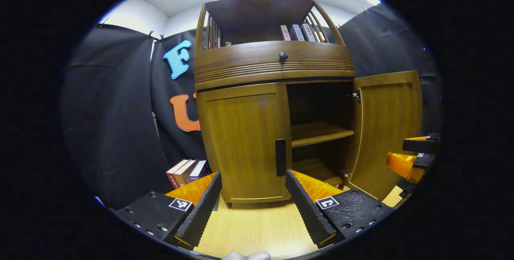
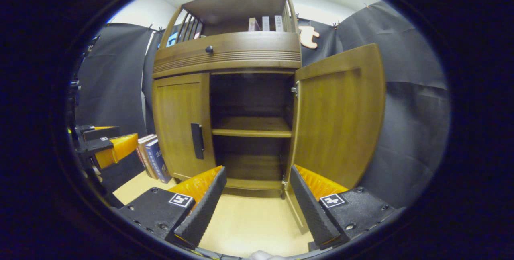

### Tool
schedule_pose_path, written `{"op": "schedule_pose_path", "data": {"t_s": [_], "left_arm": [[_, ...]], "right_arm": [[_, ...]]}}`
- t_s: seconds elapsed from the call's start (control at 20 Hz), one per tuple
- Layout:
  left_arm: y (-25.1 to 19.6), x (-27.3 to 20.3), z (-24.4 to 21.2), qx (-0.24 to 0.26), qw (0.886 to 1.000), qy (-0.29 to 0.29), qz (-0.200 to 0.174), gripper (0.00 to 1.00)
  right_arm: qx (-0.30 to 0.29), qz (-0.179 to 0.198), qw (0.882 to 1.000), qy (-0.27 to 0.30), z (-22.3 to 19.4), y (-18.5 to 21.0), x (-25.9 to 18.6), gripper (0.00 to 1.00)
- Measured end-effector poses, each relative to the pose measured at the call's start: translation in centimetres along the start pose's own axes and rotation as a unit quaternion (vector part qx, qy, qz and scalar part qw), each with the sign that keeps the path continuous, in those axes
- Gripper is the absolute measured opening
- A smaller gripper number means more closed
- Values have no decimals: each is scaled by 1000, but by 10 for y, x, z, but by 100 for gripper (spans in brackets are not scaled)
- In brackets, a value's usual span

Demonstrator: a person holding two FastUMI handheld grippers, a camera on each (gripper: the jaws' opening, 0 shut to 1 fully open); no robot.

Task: Open the right door of the double-door shoe cabinet with the right hand, and open the left door with the left hand.

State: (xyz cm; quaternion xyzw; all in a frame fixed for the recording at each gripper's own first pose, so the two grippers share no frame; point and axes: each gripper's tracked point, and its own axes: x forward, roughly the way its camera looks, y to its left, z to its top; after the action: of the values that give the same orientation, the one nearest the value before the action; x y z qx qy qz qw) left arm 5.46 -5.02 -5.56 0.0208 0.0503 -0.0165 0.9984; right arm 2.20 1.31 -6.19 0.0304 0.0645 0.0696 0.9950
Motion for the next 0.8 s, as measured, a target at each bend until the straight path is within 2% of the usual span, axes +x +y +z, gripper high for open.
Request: {"op": "schedule_pose_path", "data": {"t_s": [0.1, 0.15, 0.4, 0.45, 0.5, 0.8], "left_arm": [[1, 14, -2, -7, 1000, -3, -11, 100], [-1, 23, -1, -11, 1000, -8, -17, 96], [-20, 84, 2, -33, 998, -39, -47, 96], [-23, 98, 1, -34, 997, -45, -49, 100], [-27, 113, -2, -35, 997, -46, -50, 96], [-53, 190, -22, -45, 997, -30, -61, 96]], "right_arm": [[-4, -11, 1000, -3, 6, 0, 2, 100], [-3, -18, 1000, -6, 11, -1, 2, 100], [-5, -49, 999, -2, 24, -8, -2, 100], [-9, -55, 998, -3, 28, -8, -5, 100], [-14, -62, 998, -5, 31, -11, -7, 100], [-43, -99, 994, 6, 38, -27, -26, 100]]}}
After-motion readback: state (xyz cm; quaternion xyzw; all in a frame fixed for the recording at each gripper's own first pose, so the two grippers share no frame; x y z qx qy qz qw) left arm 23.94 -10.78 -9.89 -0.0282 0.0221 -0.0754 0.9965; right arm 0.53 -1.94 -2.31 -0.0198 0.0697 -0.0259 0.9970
